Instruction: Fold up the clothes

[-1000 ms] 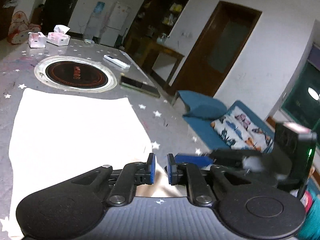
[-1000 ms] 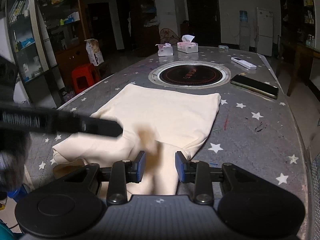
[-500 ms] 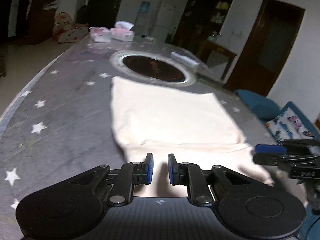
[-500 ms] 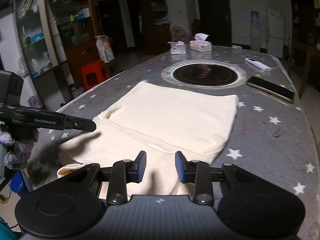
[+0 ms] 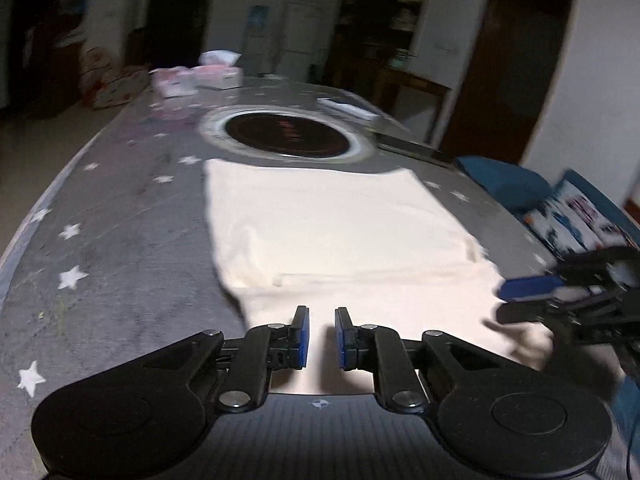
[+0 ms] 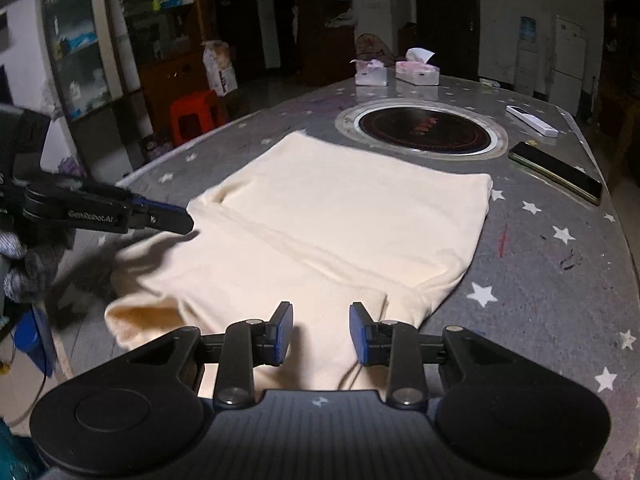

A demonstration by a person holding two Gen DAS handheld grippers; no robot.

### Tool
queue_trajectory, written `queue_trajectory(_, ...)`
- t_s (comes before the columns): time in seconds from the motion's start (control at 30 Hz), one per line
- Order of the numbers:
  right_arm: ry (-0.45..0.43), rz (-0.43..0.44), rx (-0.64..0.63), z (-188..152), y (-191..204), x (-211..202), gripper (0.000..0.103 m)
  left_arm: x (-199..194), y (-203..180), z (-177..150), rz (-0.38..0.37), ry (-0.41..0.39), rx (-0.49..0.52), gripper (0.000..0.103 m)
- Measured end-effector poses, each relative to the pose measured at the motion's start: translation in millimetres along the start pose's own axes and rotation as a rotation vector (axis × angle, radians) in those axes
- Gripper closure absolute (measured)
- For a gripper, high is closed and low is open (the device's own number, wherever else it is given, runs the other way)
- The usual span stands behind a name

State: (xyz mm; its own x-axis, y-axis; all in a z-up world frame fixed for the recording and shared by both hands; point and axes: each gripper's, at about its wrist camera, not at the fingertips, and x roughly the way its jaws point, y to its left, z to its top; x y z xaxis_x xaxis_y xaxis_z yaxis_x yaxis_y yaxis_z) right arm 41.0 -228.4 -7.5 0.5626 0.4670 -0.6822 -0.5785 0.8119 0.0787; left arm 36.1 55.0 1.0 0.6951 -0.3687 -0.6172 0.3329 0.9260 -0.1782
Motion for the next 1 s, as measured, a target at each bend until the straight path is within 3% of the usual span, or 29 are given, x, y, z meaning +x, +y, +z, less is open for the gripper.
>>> queue_trajectory(0.17,0.006,-0.002,-0.063,-7,10,-9,0.072,-11,-31,-9,-0.054,-0.012,0.160,0.088)
queue_trajectory(0.3,0.018,0.007,-0.094,-10,16,-8,0.072,-2,-46,-21,-0.084,0.035,0.234,0.088)
queue_trajectory(0.53,0.025,0.002,-0.143,-14,25,-13,0.071,-17,-41,-24,-0.080,0.027,0.253,0.086)
queue_trajectory(0.6,0.023,0.000,-0.165,-13,25,-20,0.071,-27,-37,-24,-0.082,0.023,0.266,0.078)
queue_trajectory(0.7,0.030,-0.004,-0.205,-14,26,-31,0.061,-43,-39,-33,-0.082,0.022,0.348,0.061)
queue_trajectory(1.0,0.086,0.007,-0.323,-25,36,-43,0.053,-39,-66,-59,-0.046,-0.012,0.606,0.059)
